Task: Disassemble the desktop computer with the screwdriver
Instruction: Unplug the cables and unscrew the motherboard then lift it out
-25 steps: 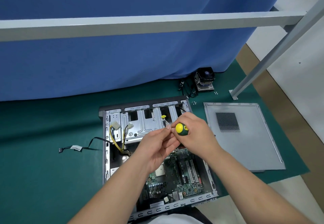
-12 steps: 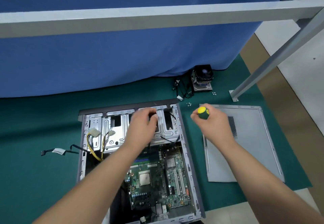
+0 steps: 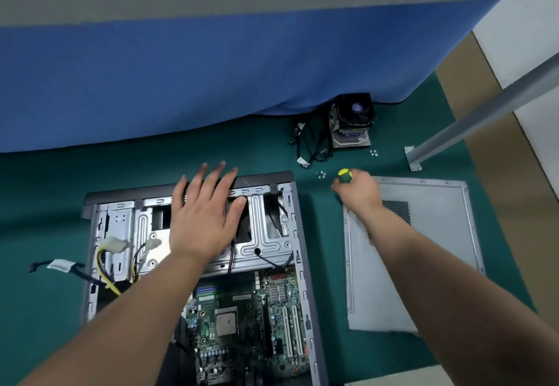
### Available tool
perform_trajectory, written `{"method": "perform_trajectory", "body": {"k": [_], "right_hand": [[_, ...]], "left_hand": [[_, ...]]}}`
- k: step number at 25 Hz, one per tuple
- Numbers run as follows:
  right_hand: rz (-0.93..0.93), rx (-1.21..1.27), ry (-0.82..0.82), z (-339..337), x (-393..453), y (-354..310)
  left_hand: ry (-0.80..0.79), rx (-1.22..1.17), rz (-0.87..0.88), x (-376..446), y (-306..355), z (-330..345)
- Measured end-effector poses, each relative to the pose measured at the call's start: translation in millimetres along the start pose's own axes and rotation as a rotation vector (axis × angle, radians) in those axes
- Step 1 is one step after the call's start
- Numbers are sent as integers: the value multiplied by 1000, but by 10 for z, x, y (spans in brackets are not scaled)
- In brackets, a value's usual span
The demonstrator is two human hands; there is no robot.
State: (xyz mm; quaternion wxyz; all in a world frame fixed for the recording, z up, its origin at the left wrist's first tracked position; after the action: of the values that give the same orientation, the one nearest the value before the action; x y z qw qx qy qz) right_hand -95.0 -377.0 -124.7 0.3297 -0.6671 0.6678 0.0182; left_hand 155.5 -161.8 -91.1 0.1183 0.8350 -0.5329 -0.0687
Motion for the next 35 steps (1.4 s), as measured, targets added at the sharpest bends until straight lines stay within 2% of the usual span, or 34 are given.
{"method": "perform_trajectory", "body": {"k": [7,11,18,24,26,28,30,35], "right_hand": [[81,-42,-30,202,725,-148],[137,-64,-49,305,815,-90],[148,51,-37,196,728,-61],[77,210,71,-323,139,-3],[20,151,134,-557,-163,1],[-52,-11,190,-744,-508,13],[-57,-112,194,-804,-841,99],[-71,359,-43,-392,-1472,515]], "left_hand": [[36,-18,15,2,22,-17],[52,-35,15,-6,32,-42],[55,-27,15,-5,36,-39],[23,-17,10,13,33,-51],[2,-22,3,7,36,-69],[-22,-57,4,-11,41,-108],[-77,-114,15,-5,39,-153],[-228,-234,54,-171,-70,-280]]}}
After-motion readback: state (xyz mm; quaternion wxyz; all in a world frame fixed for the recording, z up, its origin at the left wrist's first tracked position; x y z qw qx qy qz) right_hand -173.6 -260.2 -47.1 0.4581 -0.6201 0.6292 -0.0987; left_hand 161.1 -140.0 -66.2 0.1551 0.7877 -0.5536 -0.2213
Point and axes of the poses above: each hand's wrist, its own x-axis towards the middle knuckle, its own z-axis out of the palm, y = z × x, the point moved 4 cm from there along x, towards the middle knuckle, and after that the axes turned 6 degrees about -x, right-handed, at the moved point
